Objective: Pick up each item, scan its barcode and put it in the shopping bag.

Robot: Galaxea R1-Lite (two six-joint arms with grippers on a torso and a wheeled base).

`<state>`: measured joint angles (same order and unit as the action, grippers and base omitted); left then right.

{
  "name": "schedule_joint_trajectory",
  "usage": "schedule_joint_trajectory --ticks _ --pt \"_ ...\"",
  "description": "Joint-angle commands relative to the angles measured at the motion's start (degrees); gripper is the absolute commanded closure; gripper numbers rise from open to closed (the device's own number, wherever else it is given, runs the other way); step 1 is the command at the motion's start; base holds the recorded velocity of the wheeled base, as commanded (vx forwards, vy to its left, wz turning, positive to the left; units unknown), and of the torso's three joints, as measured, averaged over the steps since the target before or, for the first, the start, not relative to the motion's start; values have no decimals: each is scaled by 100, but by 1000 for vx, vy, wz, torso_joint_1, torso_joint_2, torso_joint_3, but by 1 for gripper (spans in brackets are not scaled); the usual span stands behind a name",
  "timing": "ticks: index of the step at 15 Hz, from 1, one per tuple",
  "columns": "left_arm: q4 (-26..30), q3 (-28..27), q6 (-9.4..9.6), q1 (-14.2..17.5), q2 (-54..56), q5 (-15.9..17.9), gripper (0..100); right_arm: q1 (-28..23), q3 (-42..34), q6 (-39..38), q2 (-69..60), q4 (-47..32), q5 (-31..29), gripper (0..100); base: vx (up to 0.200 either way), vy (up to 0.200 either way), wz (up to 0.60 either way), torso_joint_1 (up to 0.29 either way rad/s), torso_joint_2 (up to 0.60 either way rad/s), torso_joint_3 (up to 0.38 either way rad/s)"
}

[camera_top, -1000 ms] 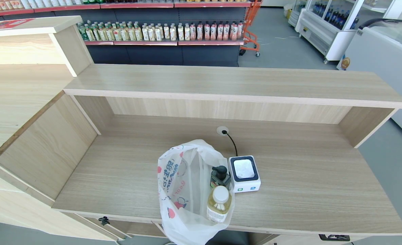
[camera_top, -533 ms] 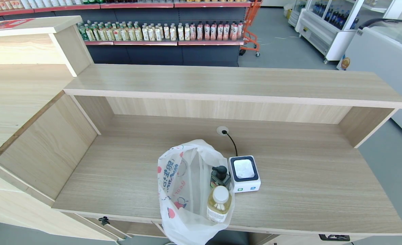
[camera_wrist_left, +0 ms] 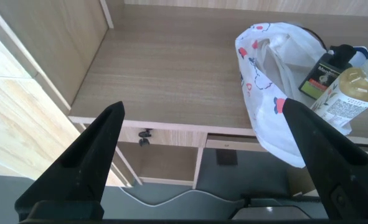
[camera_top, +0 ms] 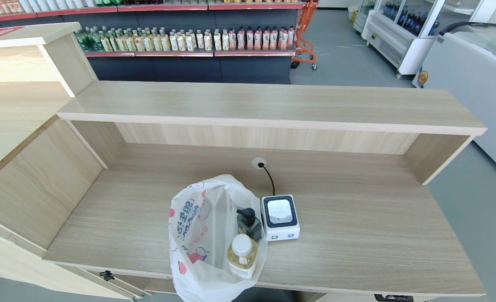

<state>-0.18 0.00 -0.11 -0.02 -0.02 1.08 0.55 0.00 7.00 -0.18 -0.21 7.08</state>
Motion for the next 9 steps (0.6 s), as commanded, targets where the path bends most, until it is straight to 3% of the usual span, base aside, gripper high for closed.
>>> schedule_joint_trajectory --ticks 1,9 --pt "1 0 -7 -6 2 -3 0 -2 0 -5 18 -6 4 0 0 0 0 0 0 0" --pt "1 0 -7 2 2 -3 0 -2 0 -76 18 -6 4 0 0 0 0 0 0 0"
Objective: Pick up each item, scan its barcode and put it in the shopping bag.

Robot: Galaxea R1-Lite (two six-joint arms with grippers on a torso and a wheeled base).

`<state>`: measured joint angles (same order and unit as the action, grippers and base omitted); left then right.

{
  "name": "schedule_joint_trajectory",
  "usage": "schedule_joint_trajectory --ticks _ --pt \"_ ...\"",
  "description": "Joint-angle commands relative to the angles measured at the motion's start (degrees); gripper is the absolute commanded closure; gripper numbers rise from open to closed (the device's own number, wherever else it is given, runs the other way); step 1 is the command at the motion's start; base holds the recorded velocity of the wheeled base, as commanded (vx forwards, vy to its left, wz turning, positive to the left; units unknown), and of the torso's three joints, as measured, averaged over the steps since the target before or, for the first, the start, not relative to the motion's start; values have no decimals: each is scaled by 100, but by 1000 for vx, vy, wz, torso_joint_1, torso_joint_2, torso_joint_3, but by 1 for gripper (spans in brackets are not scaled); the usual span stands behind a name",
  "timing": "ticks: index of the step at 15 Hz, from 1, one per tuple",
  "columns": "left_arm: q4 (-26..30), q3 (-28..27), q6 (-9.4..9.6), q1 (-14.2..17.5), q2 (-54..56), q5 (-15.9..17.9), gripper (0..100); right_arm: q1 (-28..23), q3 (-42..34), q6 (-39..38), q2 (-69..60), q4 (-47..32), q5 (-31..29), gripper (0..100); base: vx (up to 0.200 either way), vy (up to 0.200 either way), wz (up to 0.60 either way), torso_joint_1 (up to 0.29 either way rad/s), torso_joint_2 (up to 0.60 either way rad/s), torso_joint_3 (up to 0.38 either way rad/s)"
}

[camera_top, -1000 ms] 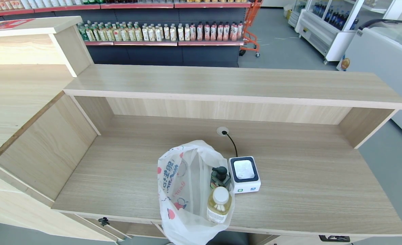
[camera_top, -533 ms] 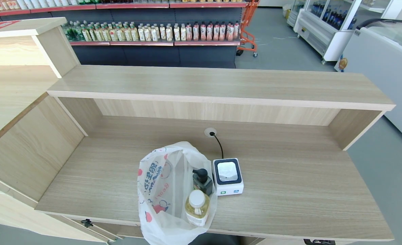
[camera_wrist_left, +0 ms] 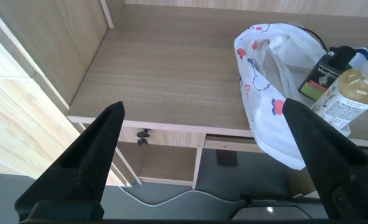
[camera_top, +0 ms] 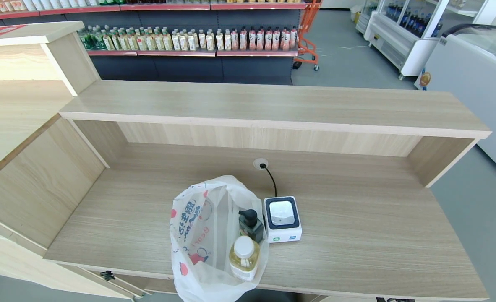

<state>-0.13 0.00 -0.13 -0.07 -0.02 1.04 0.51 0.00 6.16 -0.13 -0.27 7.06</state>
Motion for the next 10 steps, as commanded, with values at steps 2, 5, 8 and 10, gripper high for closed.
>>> schedule_joint_trajectory --ticks 2,5,8,10 --pt "-4 0 -4 -1 2 2 0 2 0 8 13 0 6 0 0 0 0 0 0 0" --pt "-4 0 -4 7 2 2 0 2 0 8 13 0 6 0 0 0 0 0 0 0" --pt "-4 0 -4 -1 2 2 0 2 0 17 13 0 6 0 0 0 0 0 0 0" --pt "-4 0 -4 -1 2 2 0 2 0 8 13 0 -3 0 0 0 0 0 0 0"
